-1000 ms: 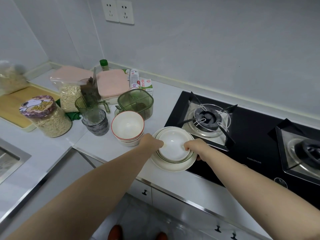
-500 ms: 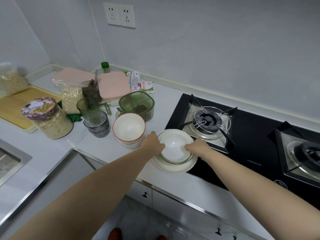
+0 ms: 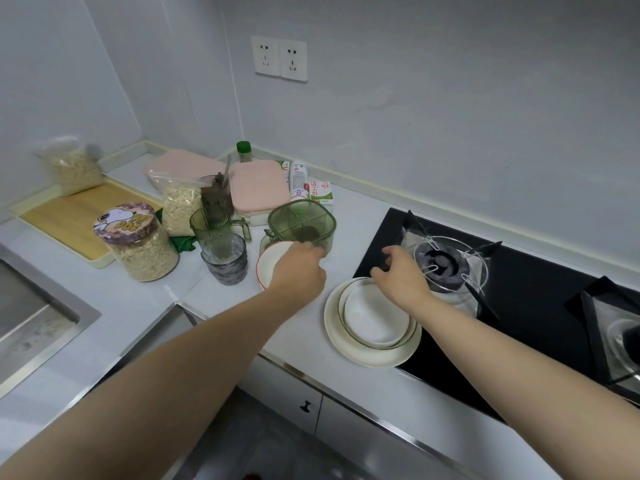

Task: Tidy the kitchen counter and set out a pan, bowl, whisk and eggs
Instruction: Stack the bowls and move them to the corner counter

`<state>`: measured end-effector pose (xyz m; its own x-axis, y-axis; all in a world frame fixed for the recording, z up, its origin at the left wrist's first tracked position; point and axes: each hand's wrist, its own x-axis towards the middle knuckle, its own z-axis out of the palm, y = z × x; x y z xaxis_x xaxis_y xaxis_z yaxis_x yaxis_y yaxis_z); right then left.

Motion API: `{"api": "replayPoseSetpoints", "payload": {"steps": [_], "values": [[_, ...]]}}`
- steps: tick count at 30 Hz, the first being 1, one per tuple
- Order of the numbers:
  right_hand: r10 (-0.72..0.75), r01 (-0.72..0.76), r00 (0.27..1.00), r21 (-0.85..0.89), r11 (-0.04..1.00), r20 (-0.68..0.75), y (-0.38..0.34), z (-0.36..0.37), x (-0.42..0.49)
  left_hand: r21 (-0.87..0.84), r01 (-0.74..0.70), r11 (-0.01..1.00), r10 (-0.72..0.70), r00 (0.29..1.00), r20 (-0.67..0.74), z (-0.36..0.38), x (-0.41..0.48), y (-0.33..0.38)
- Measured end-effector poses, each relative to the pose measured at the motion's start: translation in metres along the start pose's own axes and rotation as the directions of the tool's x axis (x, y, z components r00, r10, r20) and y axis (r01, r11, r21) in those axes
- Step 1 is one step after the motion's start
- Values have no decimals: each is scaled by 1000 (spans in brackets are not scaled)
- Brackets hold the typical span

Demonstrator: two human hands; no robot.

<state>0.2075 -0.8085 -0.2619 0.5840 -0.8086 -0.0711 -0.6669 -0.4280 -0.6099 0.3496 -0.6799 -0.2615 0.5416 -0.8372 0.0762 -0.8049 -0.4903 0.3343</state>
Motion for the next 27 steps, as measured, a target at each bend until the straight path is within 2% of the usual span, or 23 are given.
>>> {"api": "replayPoseSetpoints", "payload": {"steps": [5,8,11,14,18,22,27], "values": [[-53,46,995,85,995,82,-35,17,4,17,253,967,-252,966,-54,-18,4,-41],[-60,45,987,104,993,146,-57,30,6,84,338,937,-339,941,-9,-20,4,-62],[-12,-12,978,111,994,206,-80,43,12,43,396,917,-399,914,79,-18,5,-77],[61,-92,960,103,990,273,-94,55,17,-72,460,885,-433,869,240,-12,11,-85],[229,-286,908,118,951,352,-101,74,26,-312,637,705,-469,749,468,-11,17,-90],[345,-421,841,102,901,417,-102,90,29,-360,697,621,-434,688,582,-8,23,-96],[415,-514,800,139,846,433,-98,103,28,-438,756,486,-415,641,646,1,27,-102]]}}
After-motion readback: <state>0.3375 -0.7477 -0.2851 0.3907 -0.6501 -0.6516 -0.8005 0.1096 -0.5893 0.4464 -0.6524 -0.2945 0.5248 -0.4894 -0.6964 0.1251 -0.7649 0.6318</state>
